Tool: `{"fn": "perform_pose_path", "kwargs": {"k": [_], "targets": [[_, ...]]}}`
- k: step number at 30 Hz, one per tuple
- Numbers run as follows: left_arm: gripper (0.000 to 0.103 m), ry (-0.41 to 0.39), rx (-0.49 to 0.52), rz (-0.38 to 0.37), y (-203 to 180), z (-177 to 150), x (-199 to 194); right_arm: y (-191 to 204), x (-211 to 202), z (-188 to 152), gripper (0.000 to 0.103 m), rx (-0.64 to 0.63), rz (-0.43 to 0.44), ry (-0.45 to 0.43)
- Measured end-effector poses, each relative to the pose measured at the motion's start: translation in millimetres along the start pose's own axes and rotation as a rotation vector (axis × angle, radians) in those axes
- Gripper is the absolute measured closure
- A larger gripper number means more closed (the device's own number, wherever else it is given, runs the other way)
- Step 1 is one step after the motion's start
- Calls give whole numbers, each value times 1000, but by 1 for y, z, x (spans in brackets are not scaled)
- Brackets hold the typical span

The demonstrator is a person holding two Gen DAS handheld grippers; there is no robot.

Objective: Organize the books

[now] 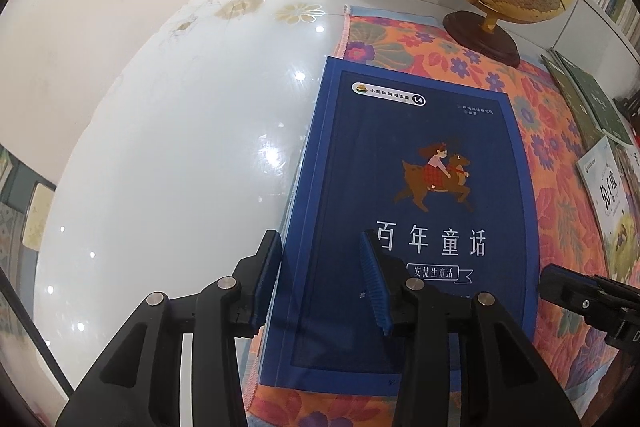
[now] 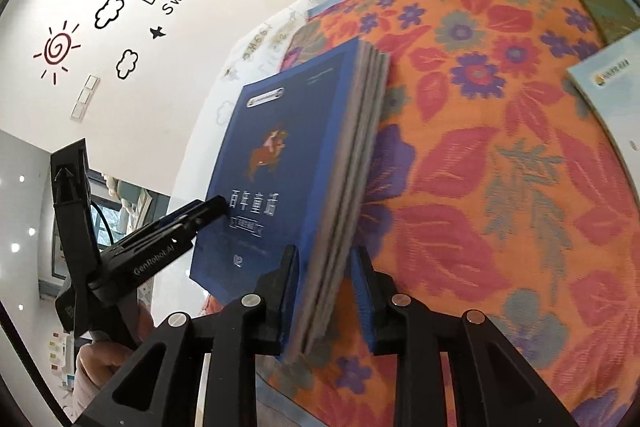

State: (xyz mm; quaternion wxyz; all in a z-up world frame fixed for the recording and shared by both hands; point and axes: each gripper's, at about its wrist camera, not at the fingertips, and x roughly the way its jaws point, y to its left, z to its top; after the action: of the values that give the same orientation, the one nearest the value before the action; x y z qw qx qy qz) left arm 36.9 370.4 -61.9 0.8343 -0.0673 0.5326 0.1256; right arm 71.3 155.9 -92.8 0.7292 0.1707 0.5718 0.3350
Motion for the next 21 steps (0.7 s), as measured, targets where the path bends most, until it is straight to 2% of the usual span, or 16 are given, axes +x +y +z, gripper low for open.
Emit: {"fn": "perform_pose_path", "kwargs": {"k": [6, 11, 15, 17, 21], "targets": [[64, 27, -52, 32, -2, 1, -4, -21, -22, -1, 78, 8, -1, -11], [64, -31, -88, 13, -20, 8, -35, -49, -60, 7, 78, -28, -17, -73], [59, -74, -39, -69, -62, 18, -57, -80, -101, 12, 78, -61, -77, -137], [49, -49, -2, -149, -95, 22, -55, -96, -120, 16, 78, -63, -95, -165], [48, 14, 19, -273, -145, 21, -39, -126, -152, 17, 77, -58, -123, -205]]}}
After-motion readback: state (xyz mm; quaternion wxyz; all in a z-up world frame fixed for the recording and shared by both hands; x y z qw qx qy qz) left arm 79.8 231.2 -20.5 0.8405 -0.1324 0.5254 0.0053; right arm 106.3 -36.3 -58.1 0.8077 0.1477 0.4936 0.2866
